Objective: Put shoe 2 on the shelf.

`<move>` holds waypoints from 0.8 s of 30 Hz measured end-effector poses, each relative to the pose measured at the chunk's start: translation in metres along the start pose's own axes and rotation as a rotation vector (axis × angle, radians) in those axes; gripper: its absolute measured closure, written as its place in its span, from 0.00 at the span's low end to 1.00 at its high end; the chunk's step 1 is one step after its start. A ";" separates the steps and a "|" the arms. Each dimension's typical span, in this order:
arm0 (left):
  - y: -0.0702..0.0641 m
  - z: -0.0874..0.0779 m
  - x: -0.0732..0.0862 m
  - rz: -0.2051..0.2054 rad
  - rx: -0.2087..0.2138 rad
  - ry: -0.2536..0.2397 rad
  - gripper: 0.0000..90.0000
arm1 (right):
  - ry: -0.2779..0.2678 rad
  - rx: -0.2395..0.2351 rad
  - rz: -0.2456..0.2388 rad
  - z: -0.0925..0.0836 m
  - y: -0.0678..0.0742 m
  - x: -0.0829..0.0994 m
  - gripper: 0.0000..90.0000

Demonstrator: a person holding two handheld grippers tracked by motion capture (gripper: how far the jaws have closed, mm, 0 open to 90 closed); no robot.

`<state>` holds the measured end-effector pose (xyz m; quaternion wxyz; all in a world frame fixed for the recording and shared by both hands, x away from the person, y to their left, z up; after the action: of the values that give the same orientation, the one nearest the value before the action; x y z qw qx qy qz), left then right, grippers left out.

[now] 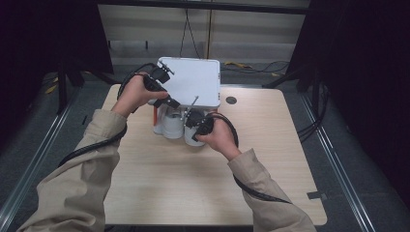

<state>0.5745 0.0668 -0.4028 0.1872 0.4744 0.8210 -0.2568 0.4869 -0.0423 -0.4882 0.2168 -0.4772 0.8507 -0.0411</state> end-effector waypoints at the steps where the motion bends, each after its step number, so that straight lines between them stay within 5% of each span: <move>1: 0.000 0.000 0.000 0.003 -0.004 0.004 0.19 | -0.002 0.005 -0.001 0.000 0.000 -0.001 1.00; 9: 0.000 0.001 0.000 0.008 -0.013 0.009 0.19 | -0.002 -0.022 0.009 0.003 -0.004 -0.004 1.00; 15: -0.001 0.002 -0.001 -0.004 -0.016 0.003 0.19 | 0.011 0.017 0.000 0.002 -0.007 -0.004 1.00; 24: -0.001 0.002 -0.001 0.008 -0.018 0.011 0.19 | 0.007 0.014 0.019 0.008 -0.012 -0.009 1.00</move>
<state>0.5744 0.0647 -0.4035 0.1880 0.4772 0.8224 -0.2460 0.5041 -0.0403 -0.4889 0.2176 -0.4675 0.8555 -0.0465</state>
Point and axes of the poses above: each handheld gripper's, and its own axes: z roughly forward along the jaws, x roughly out of its underside, y roughly to its left, the point moved 9 cm from there along z, roughly forward along the jaws, and after that the axes turned 13 degrees about x, right-handed, at the moved point
